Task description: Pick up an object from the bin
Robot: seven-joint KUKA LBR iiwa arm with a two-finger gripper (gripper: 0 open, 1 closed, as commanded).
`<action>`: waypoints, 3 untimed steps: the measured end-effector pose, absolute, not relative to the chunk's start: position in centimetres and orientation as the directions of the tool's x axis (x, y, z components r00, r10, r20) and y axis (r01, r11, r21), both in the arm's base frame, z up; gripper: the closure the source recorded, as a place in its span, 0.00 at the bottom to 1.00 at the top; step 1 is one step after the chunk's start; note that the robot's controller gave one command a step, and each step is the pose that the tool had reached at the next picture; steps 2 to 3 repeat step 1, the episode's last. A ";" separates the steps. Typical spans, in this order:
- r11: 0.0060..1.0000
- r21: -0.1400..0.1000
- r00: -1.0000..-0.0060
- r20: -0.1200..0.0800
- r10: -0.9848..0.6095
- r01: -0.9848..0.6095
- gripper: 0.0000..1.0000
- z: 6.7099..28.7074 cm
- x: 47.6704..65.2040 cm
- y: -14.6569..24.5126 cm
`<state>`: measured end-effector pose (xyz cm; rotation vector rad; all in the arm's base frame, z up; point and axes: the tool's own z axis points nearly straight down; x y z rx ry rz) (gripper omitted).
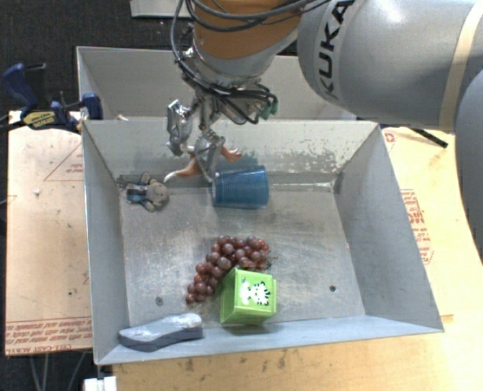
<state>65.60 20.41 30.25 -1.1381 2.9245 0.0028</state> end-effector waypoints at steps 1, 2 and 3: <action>0.635 -0.003 -0.635 -0.005 -0.773 -0.773 1.00 29.4 65.6 20.7; 0.635 -0.003 -0.635 -0.005 -0.773 -0.773 1.00 29.4 65.6 20.7; 0.635 -0.003 -0.635 -0.005 -0.773 -0.773 1.00 29.4 65.6 20.7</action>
Offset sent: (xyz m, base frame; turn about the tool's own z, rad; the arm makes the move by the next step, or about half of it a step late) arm -0.0030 -0.0116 -0.1240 -0.0018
